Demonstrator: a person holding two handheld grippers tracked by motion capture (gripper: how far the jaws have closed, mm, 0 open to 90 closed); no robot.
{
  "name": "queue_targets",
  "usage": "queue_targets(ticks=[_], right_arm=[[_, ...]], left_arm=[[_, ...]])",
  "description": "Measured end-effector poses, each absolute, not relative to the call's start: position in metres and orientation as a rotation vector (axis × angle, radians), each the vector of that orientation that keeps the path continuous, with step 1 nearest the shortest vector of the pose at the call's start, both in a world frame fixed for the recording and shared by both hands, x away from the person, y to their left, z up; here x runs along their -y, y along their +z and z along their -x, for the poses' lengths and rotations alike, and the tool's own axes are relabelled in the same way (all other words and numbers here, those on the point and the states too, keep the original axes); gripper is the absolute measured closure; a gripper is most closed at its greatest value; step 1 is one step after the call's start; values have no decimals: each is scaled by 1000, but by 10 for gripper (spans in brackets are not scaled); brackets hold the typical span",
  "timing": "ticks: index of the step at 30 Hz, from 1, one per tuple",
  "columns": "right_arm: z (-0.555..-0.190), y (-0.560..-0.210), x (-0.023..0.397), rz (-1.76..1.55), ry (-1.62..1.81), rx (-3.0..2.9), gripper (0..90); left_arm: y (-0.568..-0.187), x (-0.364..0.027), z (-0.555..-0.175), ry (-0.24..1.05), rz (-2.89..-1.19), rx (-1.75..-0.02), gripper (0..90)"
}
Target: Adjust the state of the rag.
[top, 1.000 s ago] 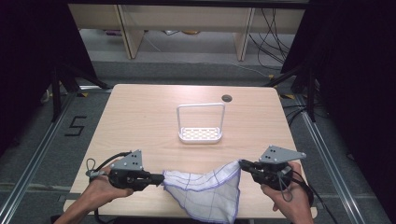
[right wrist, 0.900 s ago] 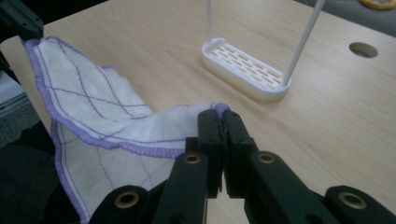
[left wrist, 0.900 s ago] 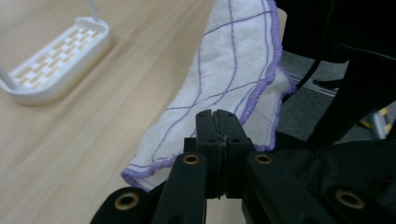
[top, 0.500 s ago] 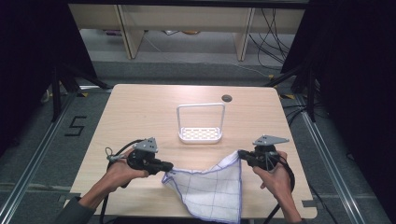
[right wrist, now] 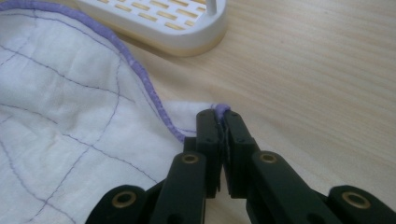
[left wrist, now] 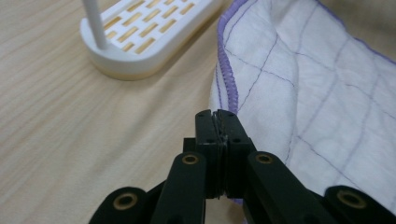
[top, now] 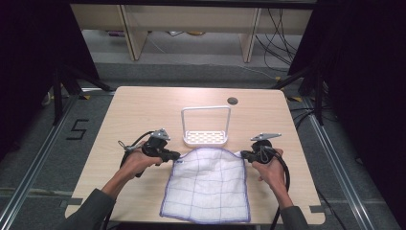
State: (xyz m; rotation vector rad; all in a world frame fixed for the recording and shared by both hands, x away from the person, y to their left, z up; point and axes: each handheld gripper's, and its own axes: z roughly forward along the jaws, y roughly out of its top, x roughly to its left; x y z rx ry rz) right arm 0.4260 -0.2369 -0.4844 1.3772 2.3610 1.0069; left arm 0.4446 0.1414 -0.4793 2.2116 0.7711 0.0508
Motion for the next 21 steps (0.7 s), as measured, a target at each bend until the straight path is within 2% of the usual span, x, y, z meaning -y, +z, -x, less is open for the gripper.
queue_targets(ticks=[5,8,12,17,21], right_arm=[[-436,-492,234,-1439,949,-2411,842],[-435,-492,231,-1524,916,-2384,713],[-433,-485,235,-1465,921,-2352,644],[-415,-472,237,-1348,934,-2331,599],[-390,-466,238,-1252,946,-2370,577]], left_arm=[[-491,-147,-456,48,-2240,-812,875],[-493,-147,-457,57,-2253,-809,855],[-491,-146,-452,65,-2289,-788,758],[-485,-153,-437,161,-2338,-778,599],[-482,-164,-425,148,-2326,-786,536]])
